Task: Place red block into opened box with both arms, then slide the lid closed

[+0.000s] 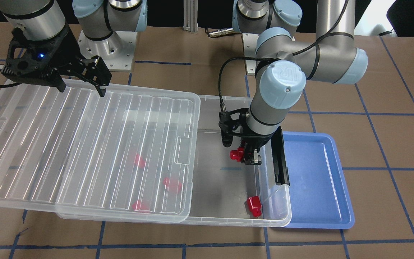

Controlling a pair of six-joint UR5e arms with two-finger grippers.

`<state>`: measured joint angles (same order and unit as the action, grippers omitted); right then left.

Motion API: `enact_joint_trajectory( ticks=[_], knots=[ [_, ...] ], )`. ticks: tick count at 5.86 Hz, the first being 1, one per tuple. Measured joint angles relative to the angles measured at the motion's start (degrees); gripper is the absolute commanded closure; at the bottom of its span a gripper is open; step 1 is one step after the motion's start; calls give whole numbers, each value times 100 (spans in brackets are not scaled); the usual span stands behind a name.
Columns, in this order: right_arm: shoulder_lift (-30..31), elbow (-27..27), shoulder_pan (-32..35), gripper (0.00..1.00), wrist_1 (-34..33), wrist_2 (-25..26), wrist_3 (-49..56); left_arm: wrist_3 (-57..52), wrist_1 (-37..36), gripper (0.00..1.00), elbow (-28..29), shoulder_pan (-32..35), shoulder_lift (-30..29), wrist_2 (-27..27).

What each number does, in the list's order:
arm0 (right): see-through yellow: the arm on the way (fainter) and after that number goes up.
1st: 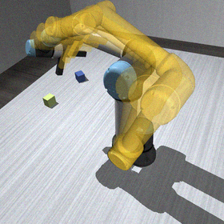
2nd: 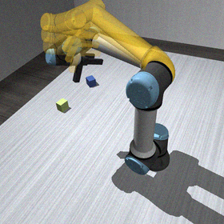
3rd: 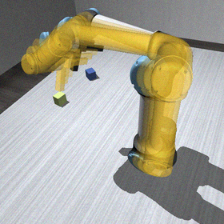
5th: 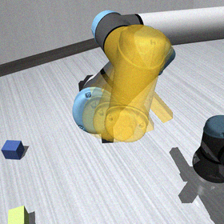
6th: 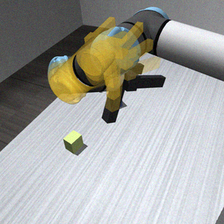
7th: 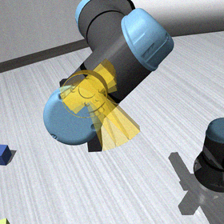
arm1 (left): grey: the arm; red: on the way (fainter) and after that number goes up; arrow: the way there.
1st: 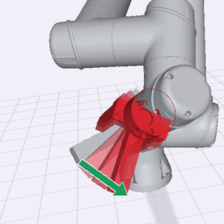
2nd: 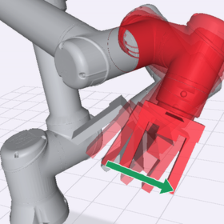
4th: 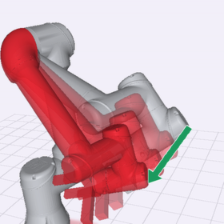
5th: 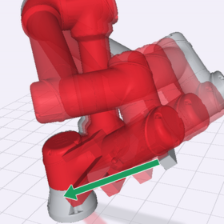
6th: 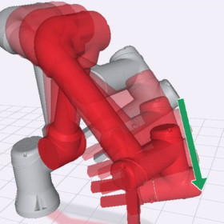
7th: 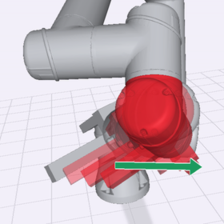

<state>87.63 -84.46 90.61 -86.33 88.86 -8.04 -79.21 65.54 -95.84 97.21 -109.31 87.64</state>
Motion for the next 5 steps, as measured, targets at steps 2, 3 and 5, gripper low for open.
enact_joint_trajectory(
  ticks=[2,3,5],
  knots=[
    [3,-4,0,0,6,7,4,15,-814,66,-380,63,-475,-13],
    [6,-7,0,0,4,8,4,9,-1168,3,-536,74,-622,-2],
    [3,-9,0,0,6,12,4,32,-1329,2,-584,84,-710,-10]
  ],
)
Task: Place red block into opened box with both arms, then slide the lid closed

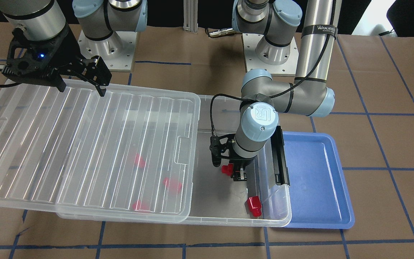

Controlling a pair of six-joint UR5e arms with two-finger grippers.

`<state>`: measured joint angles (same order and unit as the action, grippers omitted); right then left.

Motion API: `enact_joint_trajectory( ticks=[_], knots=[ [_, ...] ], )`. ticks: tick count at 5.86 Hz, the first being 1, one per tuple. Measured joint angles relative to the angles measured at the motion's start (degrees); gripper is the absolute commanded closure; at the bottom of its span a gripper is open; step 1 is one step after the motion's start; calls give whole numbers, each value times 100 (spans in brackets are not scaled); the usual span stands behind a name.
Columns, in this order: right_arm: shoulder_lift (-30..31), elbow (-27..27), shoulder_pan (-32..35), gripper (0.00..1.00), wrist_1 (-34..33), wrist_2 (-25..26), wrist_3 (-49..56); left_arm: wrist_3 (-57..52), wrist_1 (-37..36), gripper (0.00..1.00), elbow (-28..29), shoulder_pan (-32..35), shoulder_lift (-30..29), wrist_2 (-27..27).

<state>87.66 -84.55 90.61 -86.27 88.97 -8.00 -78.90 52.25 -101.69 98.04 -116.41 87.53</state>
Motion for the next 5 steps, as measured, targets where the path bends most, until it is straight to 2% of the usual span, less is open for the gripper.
enact_joint_trajectory(
  ticks=[2,3,5],
  knots=[
    [-28,3,-37,0,-36,27,79,17,100,2,98,-3,262,6],
    [-49,2,-198,0,-89,49,417,25,476,2,279,-16,553,2],
    [-113,-30,-1051,0,-151,34,1533,137,2085,2,970,-50,1186,13]
  ],
)
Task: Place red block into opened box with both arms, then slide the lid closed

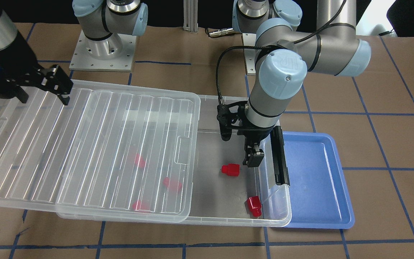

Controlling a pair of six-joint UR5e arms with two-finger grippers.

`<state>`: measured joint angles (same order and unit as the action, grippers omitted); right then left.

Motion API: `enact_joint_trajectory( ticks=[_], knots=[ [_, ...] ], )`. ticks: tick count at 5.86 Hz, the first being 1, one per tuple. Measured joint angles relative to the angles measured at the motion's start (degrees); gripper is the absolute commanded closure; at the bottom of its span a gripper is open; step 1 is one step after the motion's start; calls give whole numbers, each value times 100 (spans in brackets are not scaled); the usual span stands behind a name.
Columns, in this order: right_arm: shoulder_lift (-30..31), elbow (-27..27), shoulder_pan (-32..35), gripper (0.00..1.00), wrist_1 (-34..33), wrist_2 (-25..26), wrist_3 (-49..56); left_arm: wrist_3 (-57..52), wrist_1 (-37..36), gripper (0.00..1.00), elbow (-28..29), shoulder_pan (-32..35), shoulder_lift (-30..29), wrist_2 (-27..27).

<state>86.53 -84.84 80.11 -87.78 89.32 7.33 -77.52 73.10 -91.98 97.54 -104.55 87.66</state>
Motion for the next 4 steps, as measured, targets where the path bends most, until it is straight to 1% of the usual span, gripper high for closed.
enact_joint_trajectory(
  ticks=[1,2,3,4],
  knots=[
    [-70,-19,-461,0,-8,21,508,173,638,2,366,-1,170,24],
    [-186,-36,-953,0,-28,32,1019,511,1043,2,694,0,274,44],
    [-340,-54,-1431,0,-128,36,1569,1096,1196,2,890,-1,362,51],
    [-521,-62,-1849,0,-338,40,2082,1923,1211,2,951,-38,453,62]
  ],
)
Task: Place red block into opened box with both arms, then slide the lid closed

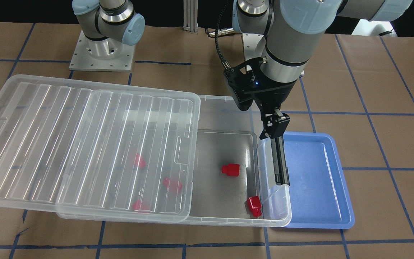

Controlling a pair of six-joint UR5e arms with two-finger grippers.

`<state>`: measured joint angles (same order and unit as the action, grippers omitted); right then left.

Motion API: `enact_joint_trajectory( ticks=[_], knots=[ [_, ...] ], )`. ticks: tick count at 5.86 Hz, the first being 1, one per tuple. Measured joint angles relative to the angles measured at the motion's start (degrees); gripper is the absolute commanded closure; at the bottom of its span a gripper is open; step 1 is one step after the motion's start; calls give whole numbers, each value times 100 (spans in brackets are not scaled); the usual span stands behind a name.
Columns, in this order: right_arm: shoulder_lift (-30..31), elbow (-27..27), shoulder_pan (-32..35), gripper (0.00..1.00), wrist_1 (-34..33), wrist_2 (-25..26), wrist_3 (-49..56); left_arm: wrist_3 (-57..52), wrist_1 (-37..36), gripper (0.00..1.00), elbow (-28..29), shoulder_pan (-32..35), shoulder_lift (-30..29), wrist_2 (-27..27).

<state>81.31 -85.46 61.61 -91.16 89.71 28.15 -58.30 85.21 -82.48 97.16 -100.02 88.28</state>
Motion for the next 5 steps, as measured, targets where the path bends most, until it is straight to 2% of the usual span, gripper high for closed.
enact_joint_trajectory(
  ticks=[3,5],
  knots=[
    [-697,-15,-751,0,-902,148,757,2468,6,2,-95,-415,339,221],
    [-817,-238,-823,0,-1032,248,778,3711,56,2,-124,-567,457,411]
  ],
)
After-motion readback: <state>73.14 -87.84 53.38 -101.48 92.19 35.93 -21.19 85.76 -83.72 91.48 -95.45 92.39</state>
